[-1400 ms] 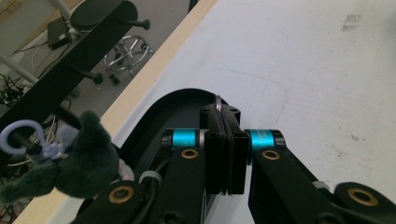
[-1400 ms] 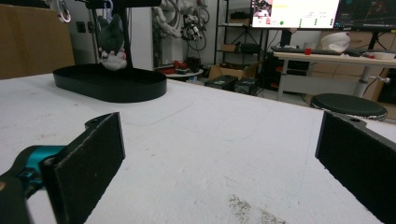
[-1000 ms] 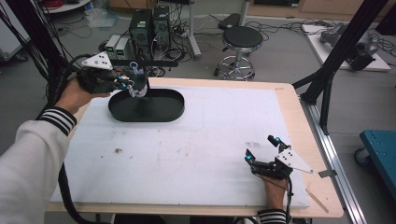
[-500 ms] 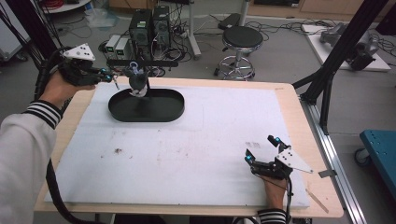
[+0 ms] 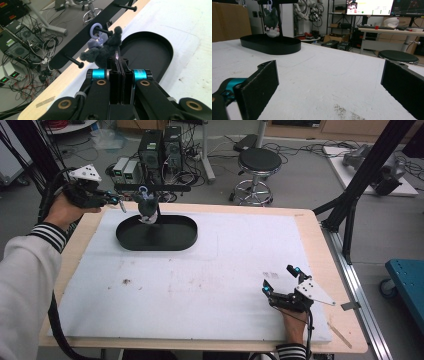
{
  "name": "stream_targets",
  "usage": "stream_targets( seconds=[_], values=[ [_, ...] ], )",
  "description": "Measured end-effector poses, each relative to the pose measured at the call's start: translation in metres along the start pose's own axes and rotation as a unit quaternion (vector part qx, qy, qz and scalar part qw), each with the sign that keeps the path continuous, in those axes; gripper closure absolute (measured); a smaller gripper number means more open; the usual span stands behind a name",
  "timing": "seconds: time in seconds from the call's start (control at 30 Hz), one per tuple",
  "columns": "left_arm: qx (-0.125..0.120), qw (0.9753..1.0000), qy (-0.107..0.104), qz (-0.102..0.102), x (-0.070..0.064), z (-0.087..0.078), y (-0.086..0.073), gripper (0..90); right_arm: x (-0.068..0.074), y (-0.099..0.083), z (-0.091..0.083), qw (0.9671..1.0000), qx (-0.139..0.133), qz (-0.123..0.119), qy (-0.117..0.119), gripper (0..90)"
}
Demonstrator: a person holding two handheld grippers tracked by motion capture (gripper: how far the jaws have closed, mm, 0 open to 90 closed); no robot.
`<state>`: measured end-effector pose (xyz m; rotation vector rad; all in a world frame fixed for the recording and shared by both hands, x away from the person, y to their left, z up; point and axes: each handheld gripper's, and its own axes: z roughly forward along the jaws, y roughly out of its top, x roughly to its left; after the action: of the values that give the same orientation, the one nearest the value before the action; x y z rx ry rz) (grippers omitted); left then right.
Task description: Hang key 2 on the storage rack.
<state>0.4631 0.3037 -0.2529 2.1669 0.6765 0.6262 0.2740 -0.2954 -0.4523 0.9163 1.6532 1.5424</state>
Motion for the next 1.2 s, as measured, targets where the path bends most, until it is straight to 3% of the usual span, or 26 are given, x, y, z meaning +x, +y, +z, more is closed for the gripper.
stream_targets(
  seconds=[0.07, 0.17, 0.23, 0.53, 0.67, 0.73, 1.2],
  values=[
    [0.006, 1.0, 0.0, 0.003, 0.003, 0.001, 0.001, 88.4, 0.0, 0.0, 0.0, 1.0, 0.0, 0.002, 0.0, 0.6],
    [0.002, 0.9999, -0.004, -0.01, 0.008, 0.004, 0.0, 88.4, 0.0, 0.0, 0.0, 1.0, 0.0, 0.002, -0.001, 0.6],
    [0.018, 0.9998, -0.004, -0.004, 0.012, 0.007, 0.0, 88.4, 0.0, 0.0, 0.0, 1.0, 0.0, 0.002, 0.0, 0.6],
    [0.02, 0.9996, -0.008, -0.016, 0.024, 0.011, 0.0, 88.3, 0.0, 0.0, 0.0, 1.0, 0.001, 0.001, -0.001, 0.6],
    [0.026, 0.9994, -0.007, -0.02, 0.028, 0.014, 0.0, 88.3, 0.0, 0.0, 0.0, 1.0, 0.0, 0.0, -0.002, 0.6],
    [0.019, 0.9993, -0.006, -0.031, 0.03, 0.015, -0.001, 88.3, 0.0, 0.0, 0.0, 1.0, 0.0, 0.0, -0.002, 0.6],
    [0.029, 0.999, -0.005, -0.035, 0.037, 0.02, -0.005, 88.3, 0.0, 0.0, 0.0, 1.0, -0.001, 0.001, -0.003, 0.6]
  ],
)
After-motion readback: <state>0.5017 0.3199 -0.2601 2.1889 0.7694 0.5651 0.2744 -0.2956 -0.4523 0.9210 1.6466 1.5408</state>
